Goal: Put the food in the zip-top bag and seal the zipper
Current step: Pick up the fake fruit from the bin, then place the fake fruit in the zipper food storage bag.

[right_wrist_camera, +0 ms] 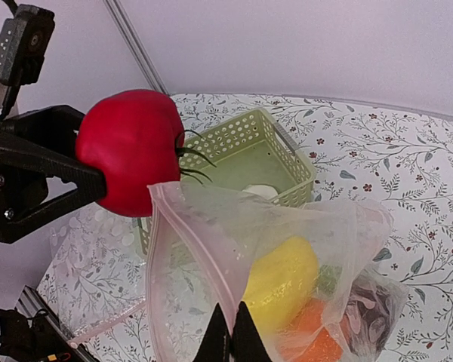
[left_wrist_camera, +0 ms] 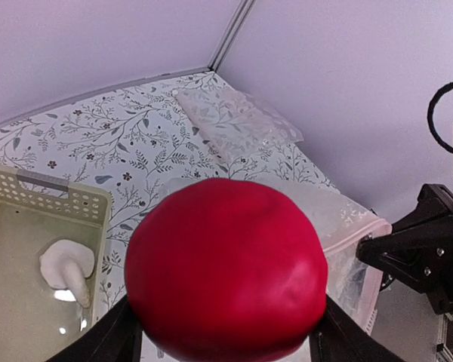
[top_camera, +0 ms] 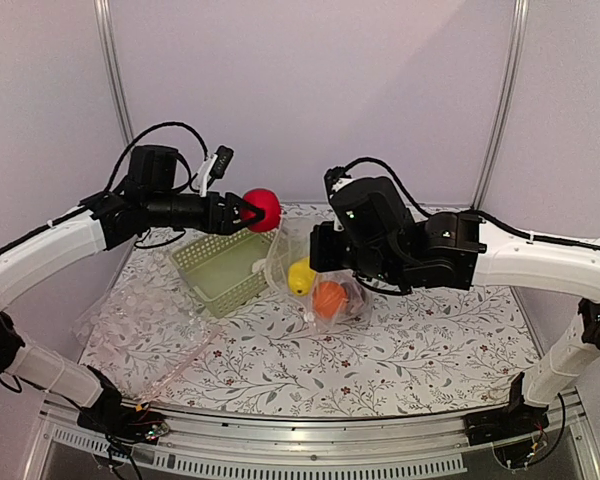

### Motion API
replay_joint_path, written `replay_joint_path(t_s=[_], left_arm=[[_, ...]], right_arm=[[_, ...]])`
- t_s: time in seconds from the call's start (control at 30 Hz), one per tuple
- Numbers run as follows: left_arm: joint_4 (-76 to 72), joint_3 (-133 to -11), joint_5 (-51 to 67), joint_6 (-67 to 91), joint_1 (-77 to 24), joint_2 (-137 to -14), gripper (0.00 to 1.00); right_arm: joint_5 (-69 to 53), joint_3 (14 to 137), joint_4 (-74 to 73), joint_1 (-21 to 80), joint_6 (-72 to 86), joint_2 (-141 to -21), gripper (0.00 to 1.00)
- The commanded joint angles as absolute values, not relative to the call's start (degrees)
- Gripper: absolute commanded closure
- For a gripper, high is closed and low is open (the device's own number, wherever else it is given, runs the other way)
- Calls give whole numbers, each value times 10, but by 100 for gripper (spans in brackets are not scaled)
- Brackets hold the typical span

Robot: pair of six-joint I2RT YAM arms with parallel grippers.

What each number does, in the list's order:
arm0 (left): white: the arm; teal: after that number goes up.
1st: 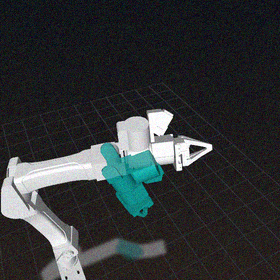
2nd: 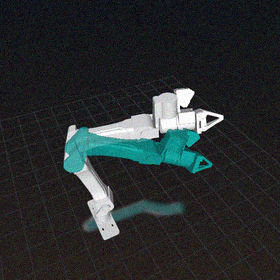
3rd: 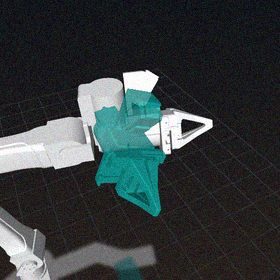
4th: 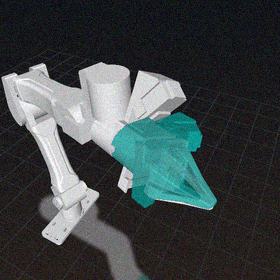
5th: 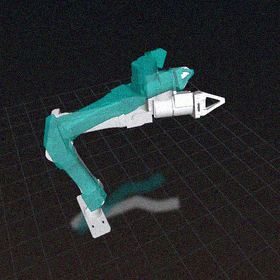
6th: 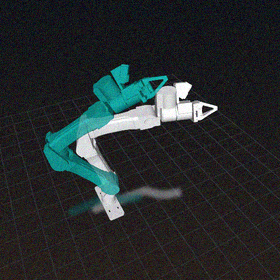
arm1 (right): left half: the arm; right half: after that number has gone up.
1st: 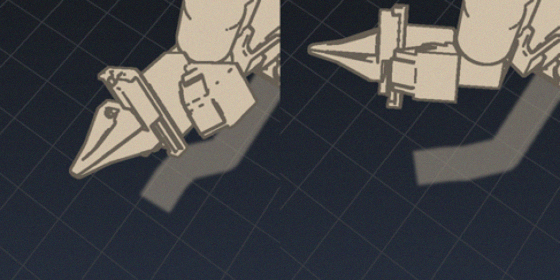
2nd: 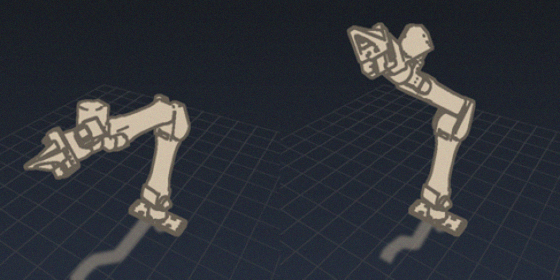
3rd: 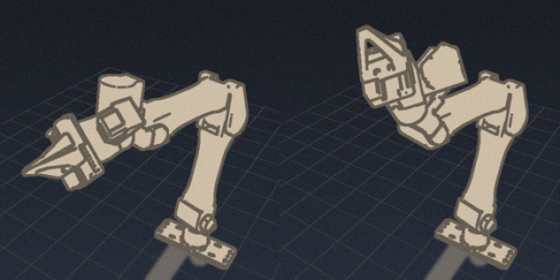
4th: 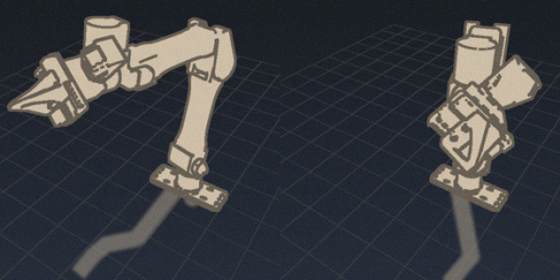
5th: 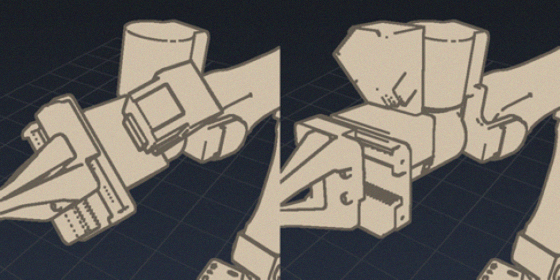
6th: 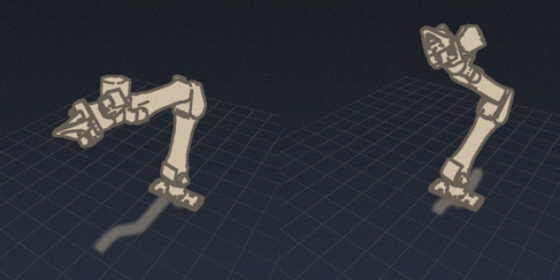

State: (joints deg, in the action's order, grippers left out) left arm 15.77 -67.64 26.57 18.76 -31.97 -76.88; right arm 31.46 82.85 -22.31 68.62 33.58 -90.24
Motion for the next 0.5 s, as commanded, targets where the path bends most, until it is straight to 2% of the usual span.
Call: replay_joint_path(t_s=[0.0, 0.2, 0.47], left_arm=[[142, -663, 279, 155, -337, -748, 36], [128, -655, 321, 132, -353, -702, 36], [156, -651, 301, 81, -437, -685, 36]], right_arm=[[338, 824, -227, 688, 333, -877, 100], [339, 827, -228, 688, 328, -877, 100], [335, 837, -228, 688, 324, -883, 100]])
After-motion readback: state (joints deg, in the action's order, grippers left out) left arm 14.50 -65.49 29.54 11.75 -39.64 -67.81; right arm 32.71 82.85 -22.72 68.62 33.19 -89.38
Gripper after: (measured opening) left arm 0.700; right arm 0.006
